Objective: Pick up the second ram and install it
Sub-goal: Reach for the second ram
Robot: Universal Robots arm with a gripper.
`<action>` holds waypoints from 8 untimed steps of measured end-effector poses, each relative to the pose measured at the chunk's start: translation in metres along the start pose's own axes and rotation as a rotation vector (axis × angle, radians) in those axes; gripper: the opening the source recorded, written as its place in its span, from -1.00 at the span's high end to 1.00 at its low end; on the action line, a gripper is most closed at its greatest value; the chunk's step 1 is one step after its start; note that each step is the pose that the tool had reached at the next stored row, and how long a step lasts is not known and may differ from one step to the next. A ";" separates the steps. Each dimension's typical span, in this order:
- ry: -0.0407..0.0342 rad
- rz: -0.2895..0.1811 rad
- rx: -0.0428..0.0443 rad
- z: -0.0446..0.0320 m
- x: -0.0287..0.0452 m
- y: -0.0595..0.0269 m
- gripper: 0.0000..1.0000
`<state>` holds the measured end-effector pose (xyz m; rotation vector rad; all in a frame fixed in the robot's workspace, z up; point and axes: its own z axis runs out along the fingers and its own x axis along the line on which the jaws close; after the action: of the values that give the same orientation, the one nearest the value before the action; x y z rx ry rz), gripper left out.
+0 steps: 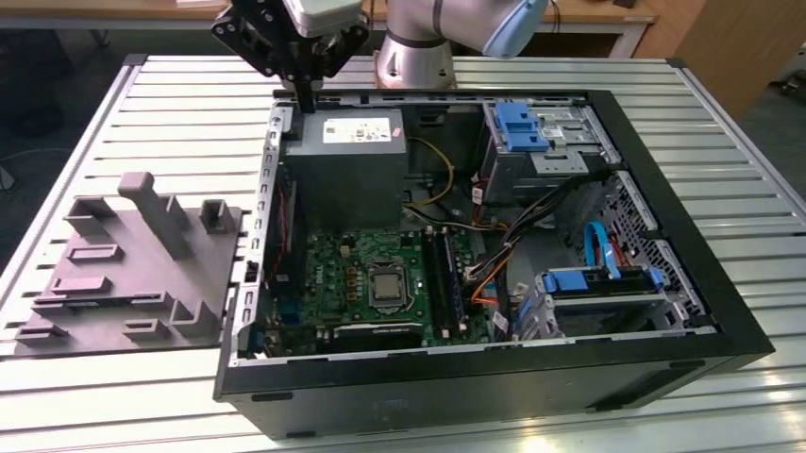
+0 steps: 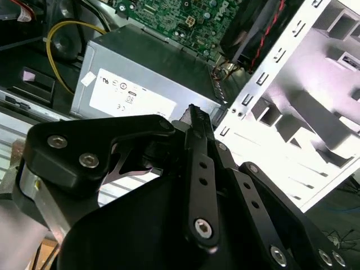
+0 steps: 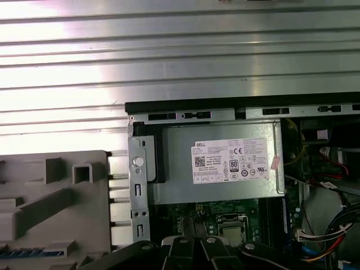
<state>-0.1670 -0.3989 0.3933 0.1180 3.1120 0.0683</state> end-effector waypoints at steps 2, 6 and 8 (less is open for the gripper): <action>-0.0002 0.000 -0.0002 -0.0001 0.0039 -0.0003 0.80; -0.0005 0.000 -0.0005 -0.0003 0.0115 -0.0009 0.80; -0.0006 0.000 -0.0005 -0.0004 0.0152 -0.0011 0.80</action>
<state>-0.1823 -0.3989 0.3933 0.1180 3.1113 0.0691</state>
